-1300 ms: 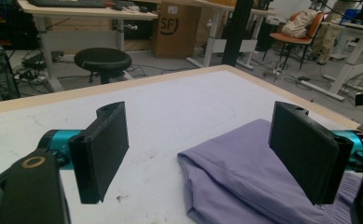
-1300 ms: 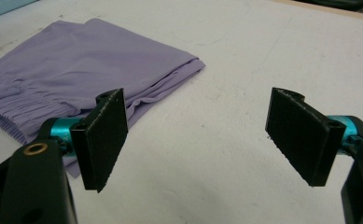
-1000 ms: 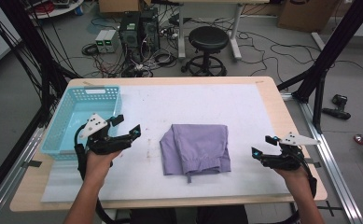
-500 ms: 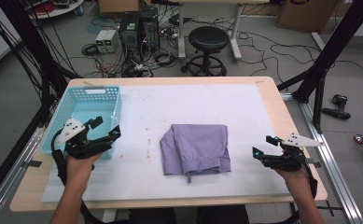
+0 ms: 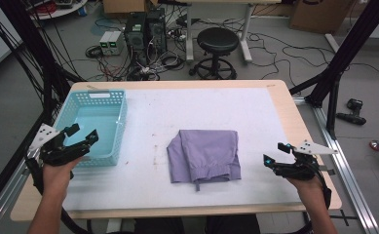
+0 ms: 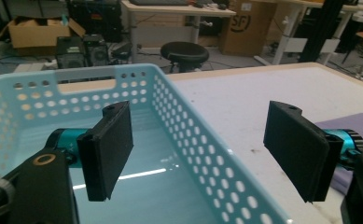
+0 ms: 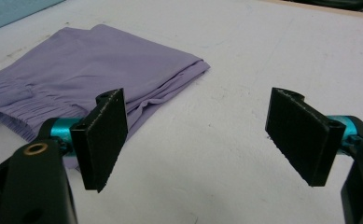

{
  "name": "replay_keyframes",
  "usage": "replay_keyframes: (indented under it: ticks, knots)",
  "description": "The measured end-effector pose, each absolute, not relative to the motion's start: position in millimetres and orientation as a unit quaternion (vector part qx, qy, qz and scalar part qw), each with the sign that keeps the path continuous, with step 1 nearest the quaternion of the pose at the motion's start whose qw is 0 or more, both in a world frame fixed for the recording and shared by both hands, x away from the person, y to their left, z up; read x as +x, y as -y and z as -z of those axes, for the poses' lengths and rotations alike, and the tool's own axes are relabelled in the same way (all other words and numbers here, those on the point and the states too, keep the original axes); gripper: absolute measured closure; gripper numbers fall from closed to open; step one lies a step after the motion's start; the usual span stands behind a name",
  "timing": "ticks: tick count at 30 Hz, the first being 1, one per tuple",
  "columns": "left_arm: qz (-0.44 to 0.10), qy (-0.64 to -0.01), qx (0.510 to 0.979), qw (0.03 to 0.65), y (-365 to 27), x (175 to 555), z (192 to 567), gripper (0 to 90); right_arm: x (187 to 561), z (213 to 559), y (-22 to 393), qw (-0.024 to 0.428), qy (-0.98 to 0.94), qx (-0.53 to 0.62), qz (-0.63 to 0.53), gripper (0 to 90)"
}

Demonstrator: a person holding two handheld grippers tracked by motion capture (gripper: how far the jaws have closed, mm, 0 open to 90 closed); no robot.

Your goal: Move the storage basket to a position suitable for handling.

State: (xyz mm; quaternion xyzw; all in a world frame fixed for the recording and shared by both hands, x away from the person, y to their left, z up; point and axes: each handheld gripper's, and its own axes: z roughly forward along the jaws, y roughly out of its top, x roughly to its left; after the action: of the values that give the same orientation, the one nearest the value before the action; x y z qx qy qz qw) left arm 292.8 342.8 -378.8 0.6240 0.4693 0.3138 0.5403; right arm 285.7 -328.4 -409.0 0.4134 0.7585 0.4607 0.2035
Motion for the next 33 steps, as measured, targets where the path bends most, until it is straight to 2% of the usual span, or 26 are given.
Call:
replay_keyframes:
  ticks: [9,19,29,33]
  knots:
    - [-0.334,-0.491,0.61,0.525,-377,292,387,25.6,286,410,324,0.203,-0.758,0.414,-0.462,21.1]
    - [-0.345,-0.544,0.582,0.496,-417,292,400,28.4,286,408,320,0.212,-0.762,0.411,-0.452,21.0]
    - [-0.343,-0.579,0.565,0.476,-428,300,410,33.4,285,406,314,0.217,-0.765,0.407,-0.45,21.0]
    - [-0.34,-0.585,0.573,0.461,-426,307,412,34.3,285,406,312,0.215,-0.768,0.404,-0.447,21.1]
